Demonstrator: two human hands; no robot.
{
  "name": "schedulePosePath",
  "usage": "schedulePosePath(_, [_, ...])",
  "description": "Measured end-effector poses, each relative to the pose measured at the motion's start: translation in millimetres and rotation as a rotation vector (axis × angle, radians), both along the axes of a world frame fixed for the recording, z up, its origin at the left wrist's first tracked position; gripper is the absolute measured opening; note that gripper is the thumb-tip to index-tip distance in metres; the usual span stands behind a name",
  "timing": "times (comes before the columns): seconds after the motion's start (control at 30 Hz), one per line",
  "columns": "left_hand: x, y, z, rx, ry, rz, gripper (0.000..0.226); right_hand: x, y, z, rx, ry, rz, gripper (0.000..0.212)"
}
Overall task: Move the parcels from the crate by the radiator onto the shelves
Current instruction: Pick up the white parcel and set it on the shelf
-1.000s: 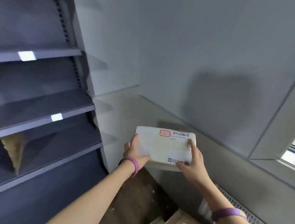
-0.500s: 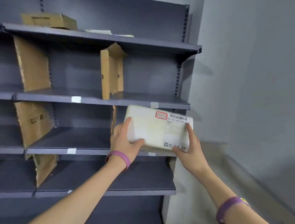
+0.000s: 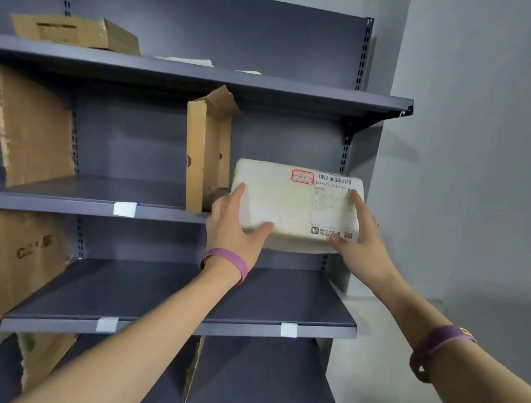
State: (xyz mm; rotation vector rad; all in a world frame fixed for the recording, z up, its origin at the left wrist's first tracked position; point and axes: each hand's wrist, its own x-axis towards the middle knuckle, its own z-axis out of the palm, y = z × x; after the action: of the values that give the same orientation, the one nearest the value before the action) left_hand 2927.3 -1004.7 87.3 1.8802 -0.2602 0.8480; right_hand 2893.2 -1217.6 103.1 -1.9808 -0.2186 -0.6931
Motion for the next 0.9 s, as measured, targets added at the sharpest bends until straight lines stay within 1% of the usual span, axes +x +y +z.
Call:
schedulePosePath(0.2, [40, -21, 20, -0.016, -0.03, 0.013, 0.076, 42, -24, 29, -0.028, -0.068, -0.009, 0.078])
schedulePosePath(0.43, [65, -37, 37, -0.025, -0.04, 0.117, 0.076, 93, -46, 41, 0.002, -0.107, 0.131, 0.075])
schedulePosePath(0.6, [75, -48, 42, -0.004, -0.048, 0.17, 0.071, 119, -58, 39, 0.054, -0.13, 0.184, 0.063])
schedulePosePath(0.7, [83, -48, 49, 0.028, -0.037, 0.208, 0.067, 132, -58, 42, 0.022, -0.173, 0.157, 0.057])
schedulePosePath(0.8, [93, -51, 50, 0.097, -0.039, 0.214, 0.064, 144, -59, 44, -0.018, -0.163, 0.142, 0.057])
schedulePosePath(0.83, [96, -52, 49, 0.12, -0.045, 0.202, 0.066, 148, -59, 45, -0.045, -0.177, 0.132, 0.059])
schedulePosePath(0.9, [103, -53, 45, 0.152, -0.053, 0.176, 0.075, 154, -57, 45, -0.102, -0.235, 0.11, 0.066])
